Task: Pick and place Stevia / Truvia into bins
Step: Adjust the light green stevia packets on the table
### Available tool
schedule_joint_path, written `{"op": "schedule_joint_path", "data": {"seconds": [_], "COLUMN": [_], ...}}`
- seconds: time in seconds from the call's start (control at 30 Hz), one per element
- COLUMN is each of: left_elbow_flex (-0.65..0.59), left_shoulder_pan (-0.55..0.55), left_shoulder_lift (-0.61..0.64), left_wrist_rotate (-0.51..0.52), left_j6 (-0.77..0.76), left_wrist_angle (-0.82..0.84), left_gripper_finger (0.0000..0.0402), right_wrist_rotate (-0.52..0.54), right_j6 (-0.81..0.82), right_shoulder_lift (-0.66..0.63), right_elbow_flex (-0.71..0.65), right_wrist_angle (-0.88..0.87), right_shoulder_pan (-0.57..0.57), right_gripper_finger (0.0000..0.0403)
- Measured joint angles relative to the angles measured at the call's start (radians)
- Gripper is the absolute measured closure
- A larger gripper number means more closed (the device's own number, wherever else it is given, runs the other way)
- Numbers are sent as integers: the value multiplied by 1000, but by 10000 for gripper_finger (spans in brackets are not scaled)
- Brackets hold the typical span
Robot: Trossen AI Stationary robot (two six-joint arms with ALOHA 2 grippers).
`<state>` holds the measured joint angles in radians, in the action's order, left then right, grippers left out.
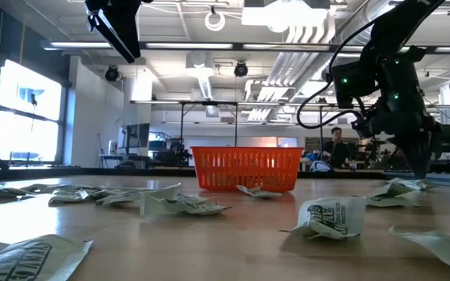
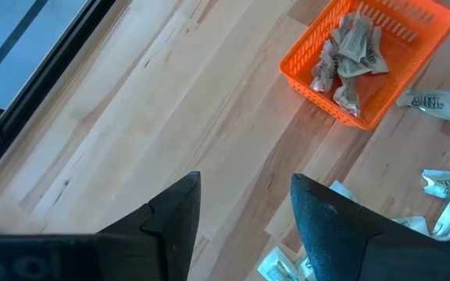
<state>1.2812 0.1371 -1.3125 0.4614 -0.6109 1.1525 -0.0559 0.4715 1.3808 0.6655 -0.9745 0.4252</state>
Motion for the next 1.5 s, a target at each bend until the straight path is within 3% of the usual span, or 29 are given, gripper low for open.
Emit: {"op": "schedule_joint_path", "data": {"seconds": [0.13,0.27,0.4,0.57,0.73,0.83,0.93,1.27,1.5], "left_elbow_flex": [0,0,0,0,0,0,0,0,0], "left_shoulder_pan": [0,0,0,0,0,0,0,0,0], "left_shoulder_lift": [0,0,0,0,0,0,0,0,0], "left_wrist_rotate": [0,0,-3,-6,-6,-5,-2,-2,0], "left_j6": [-3,-16,-22,-22,-22,-22,-22,-23,-14], "left_wrist_angle": [0,2,2,2,1,1,1,1,1], "left_gripper_finger": [170,170,170,170,170,170,170,170,170], "right_wrist_rotate": [47,170,122,104,151,153,147,41,-251], "right_j6": [3,21,-36,-62,24,44,46,143,182], "right_shoulder_lift": [0,-13,-17,-17,-15,6,48,84,84], "right_elbow_flex": [0,1,1,1,1,0,-1,-1,-1], "right_wrist_angle": [-1,-2,-1,7,7,6,6,101,238], "right_shoulder_pan": [-9,-56,-91,-101,-85,-68,-51,-37,-46], "right_gripper_finger": [401,398,374,289,188,158,161,243,262]}}
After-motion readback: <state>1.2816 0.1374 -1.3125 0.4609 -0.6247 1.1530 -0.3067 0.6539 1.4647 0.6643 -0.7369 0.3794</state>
